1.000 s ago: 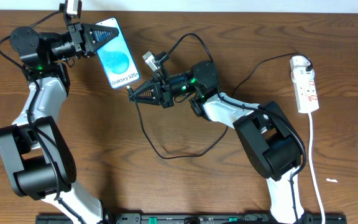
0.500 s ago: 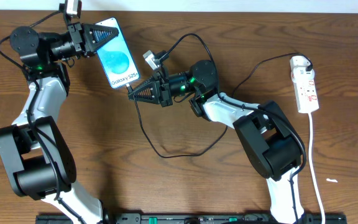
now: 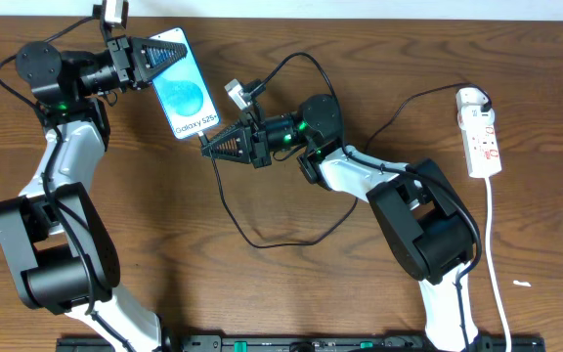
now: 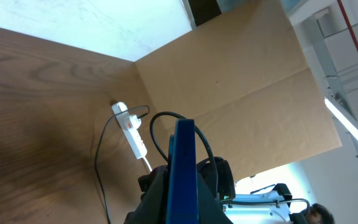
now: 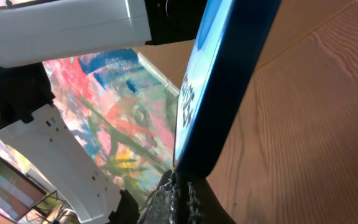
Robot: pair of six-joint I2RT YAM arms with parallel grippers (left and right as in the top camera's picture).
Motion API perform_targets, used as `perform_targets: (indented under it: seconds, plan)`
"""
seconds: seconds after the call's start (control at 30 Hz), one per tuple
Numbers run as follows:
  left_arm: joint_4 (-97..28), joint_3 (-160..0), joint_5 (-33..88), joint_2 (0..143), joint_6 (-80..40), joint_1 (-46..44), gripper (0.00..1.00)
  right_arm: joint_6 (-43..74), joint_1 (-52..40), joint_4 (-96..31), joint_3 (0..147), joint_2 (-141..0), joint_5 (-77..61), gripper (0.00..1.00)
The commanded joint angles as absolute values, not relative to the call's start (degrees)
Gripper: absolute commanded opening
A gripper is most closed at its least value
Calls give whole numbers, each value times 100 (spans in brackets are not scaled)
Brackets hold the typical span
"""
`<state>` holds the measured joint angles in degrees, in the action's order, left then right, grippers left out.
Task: Plug charger to phone and switch on socket
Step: 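Align the connector with the phone's bottom port using the right gripper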
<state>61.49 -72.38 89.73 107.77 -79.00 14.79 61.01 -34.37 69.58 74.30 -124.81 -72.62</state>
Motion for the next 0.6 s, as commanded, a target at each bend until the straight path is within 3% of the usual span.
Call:
perform_targets:
  seconds: [0.0, 0.57]
  plan:
    - [6182, -7231, 9002, 10672, -7802, 1492, 7, 6016, -3454, 6958, 7500, -12484, -7190, 1]
    - [6184, -7231, 9004, 10672, -7769, 1492, 7, 6130, -3454, 6654, 7500, -12484, -6890, 1]
